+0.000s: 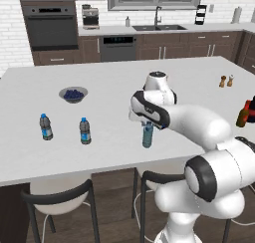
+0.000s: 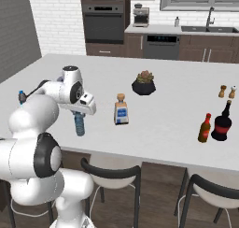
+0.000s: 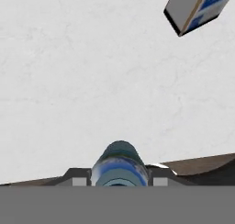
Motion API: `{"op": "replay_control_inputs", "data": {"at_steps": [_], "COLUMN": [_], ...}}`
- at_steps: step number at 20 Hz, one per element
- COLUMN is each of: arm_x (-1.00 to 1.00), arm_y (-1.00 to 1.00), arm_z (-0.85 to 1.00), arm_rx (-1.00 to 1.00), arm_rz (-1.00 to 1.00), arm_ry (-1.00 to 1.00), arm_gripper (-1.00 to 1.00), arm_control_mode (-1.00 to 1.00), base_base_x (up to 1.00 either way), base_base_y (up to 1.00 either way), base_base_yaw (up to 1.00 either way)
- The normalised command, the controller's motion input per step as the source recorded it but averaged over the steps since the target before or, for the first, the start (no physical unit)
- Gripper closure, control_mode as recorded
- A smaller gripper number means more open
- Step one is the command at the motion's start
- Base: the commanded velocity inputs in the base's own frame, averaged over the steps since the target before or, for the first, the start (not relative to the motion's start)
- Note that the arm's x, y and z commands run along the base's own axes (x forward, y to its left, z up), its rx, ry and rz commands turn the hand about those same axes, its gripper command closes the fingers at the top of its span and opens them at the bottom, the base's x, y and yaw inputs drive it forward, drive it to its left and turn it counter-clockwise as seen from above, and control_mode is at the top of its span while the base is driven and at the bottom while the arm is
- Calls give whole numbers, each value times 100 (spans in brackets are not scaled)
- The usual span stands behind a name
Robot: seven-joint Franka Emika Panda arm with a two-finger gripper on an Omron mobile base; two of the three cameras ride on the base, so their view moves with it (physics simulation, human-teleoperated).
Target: Move the plastic bottles in the middle to the plastics group, and the glass bottles in the middle to the glass group.
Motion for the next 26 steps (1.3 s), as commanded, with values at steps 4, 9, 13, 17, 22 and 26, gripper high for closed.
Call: {"op": "replay_control_inputs", "data": {"at_steps": [4, 9, 13, 17, 22, 26], "arm_x": [-3, -2, 25, 32, 30, 21], "arm_y": [88, 95, 85, 67, 43, 36], "arm_z": [24, 5, -1, 0, -5, -28], "arm_rx": [0, 0, 0, 7, 12, 6], "arm_rz": [0, 0, 0, 0, 0, 0], "arm_ry": [0, 0, 3, 6, 1, 0], "arm_gripper": [100, 100, 100, 100, 100, 100], "arm_control_mode": [-100, -100, -100, -100, -100, -100], "base_base_x": [0, 0, 0, 0, 0, 0], "base_base_y": [0, 0, 0, 0, 0, 0], "base_base_yaw": [0, 0, 0, 0, 0, 0]}}
